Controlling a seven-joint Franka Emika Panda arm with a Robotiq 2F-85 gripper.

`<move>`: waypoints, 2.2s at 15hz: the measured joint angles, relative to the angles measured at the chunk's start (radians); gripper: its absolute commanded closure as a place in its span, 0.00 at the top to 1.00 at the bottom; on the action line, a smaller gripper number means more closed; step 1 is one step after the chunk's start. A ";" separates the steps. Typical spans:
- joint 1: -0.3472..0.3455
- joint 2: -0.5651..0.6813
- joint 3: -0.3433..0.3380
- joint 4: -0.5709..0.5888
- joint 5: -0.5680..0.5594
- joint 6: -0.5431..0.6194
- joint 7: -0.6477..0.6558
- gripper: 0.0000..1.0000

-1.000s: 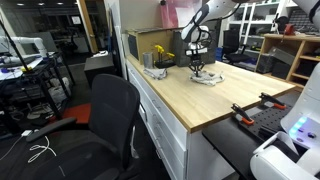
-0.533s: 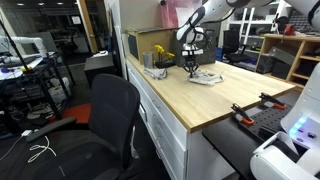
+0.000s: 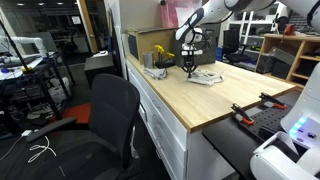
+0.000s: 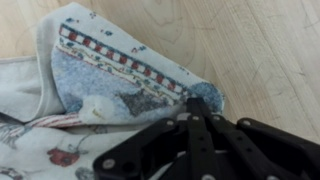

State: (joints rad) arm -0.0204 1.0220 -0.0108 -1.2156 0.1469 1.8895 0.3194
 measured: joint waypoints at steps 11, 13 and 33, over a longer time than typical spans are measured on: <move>0.100 0.022 -0.035 -0.009 -0.160 0.206 -0.039 0.00; 0.083 0.022 0.001 0.002 -0.119 0.207 -0.081 0.00; 0.097 -0.081 -0.124 -0.206 -0.251 0.210 -0.039 0.00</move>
State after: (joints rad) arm 0.0762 0.9409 -0.1346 -1.4212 -0.1038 2.0993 0.2806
